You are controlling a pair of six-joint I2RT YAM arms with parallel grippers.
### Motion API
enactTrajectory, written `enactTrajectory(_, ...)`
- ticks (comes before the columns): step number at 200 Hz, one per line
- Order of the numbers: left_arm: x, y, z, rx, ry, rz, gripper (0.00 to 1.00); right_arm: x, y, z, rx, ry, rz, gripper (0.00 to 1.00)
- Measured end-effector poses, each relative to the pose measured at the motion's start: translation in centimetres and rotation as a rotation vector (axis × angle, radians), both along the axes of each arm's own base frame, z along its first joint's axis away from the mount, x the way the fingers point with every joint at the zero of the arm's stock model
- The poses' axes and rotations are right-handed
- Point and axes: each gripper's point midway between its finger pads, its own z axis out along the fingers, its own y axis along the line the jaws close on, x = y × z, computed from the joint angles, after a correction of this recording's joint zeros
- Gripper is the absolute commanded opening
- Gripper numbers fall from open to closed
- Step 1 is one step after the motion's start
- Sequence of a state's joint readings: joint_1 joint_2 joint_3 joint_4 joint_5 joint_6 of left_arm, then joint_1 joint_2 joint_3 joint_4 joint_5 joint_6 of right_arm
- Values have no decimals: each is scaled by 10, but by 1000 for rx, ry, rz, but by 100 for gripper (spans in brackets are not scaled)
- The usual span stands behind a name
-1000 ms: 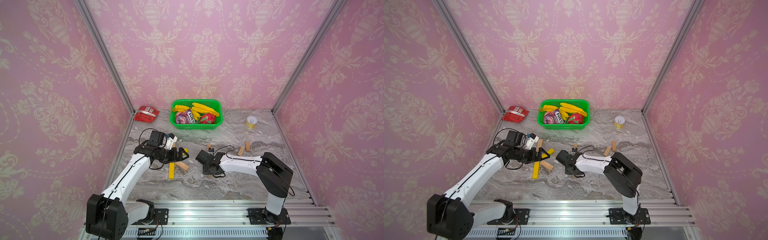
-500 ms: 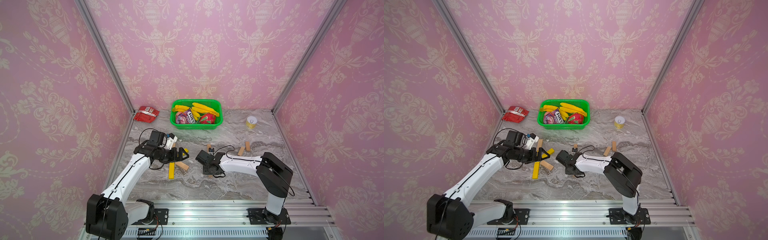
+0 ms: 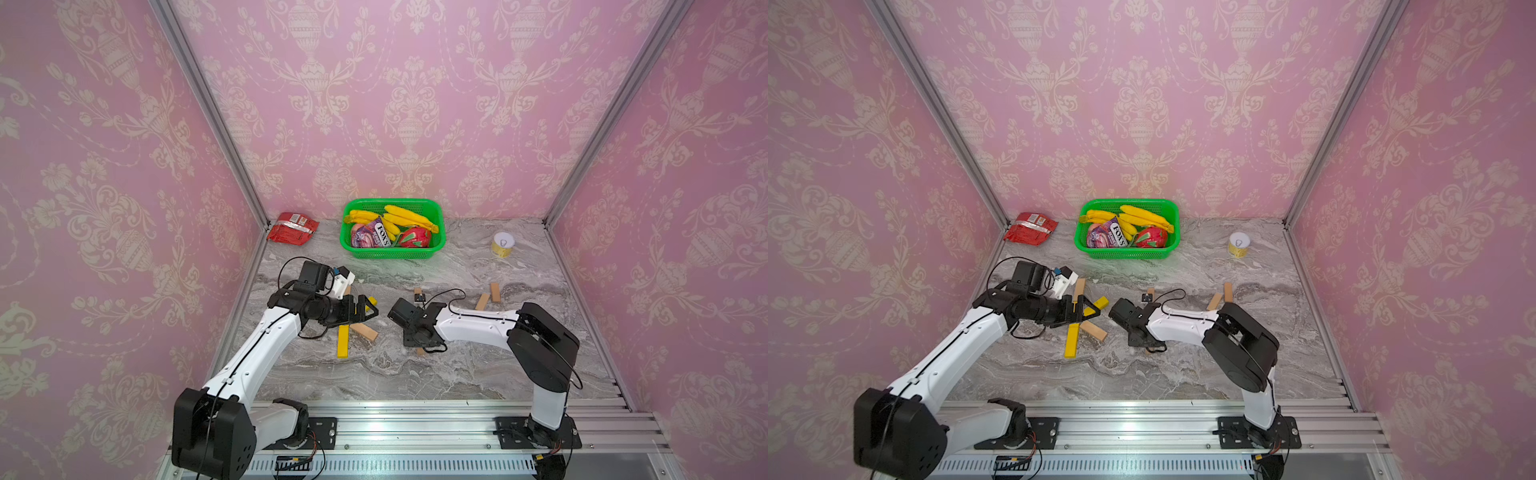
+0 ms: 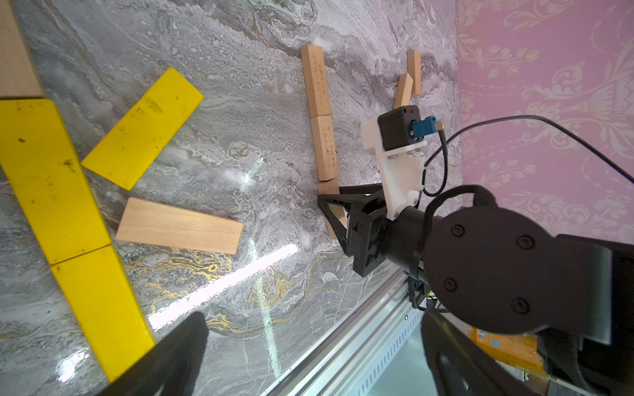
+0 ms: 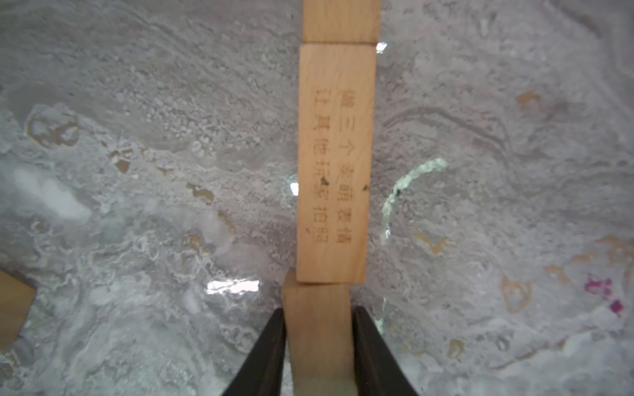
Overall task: Assemble the letter k with building blocks
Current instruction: Assemble the building block at the center of the board.
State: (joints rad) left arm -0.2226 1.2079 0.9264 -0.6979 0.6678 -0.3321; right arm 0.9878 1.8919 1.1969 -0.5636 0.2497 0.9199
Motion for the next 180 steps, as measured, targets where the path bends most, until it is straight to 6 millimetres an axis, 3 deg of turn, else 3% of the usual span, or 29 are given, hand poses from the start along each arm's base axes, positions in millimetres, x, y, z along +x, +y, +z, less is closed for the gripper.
enactTrajectory(180,0,0,0,0,0,0,99,2,-4,0,-13,-14,-13,42)
